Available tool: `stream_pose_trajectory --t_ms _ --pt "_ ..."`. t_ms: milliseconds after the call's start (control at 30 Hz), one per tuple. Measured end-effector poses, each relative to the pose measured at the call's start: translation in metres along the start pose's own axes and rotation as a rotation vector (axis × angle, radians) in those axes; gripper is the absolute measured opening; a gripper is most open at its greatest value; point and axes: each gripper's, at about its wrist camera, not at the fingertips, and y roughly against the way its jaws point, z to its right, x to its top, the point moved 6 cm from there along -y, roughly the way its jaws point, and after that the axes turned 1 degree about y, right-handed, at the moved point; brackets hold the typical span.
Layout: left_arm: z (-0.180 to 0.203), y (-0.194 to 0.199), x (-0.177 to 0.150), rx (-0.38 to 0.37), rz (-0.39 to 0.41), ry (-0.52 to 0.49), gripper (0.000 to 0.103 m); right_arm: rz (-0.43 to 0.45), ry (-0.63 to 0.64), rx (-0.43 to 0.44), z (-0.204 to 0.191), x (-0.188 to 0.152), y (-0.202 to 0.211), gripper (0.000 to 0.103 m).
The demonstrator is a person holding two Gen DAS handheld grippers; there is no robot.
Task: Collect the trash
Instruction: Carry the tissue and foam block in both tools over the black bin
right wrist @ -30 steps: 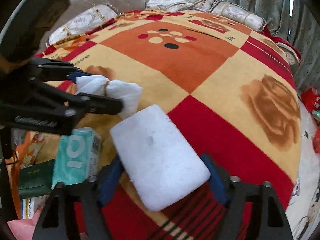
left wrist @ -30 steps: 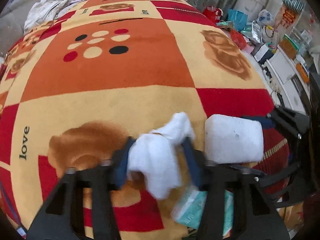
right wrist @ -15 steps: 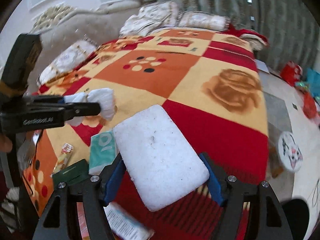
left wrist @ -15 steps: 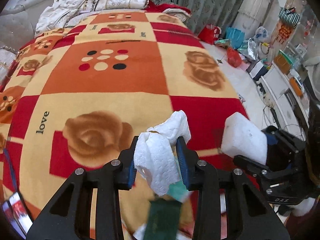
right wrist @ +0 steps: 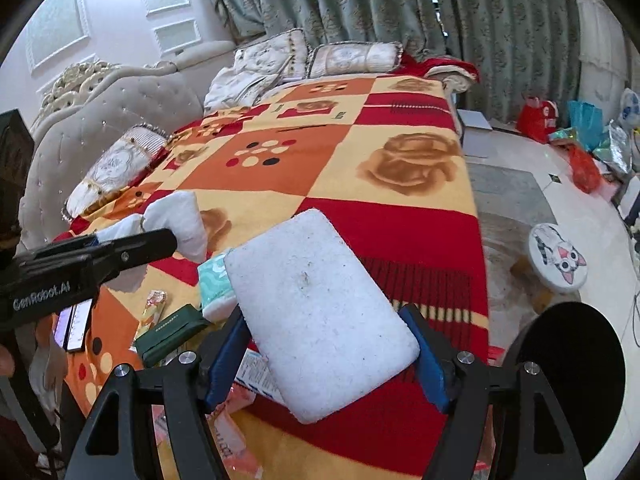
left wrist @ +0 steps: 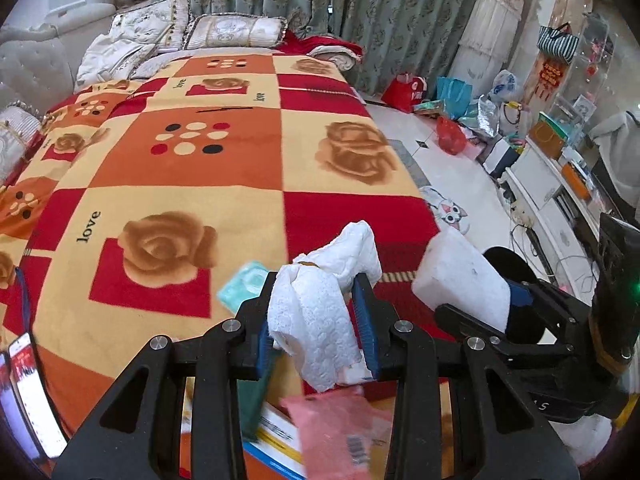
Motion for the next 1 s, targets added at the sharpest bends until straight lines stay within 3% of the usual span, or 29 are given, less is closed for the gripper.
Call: stream_pose_trajectory --t_ms 1000 --pt "0.108 -0.003 -0.015 -0.115 -0.021 -0.09 0.034 0.072 -0.125 -0.105 0.071 -0.021 0.062 0.073"
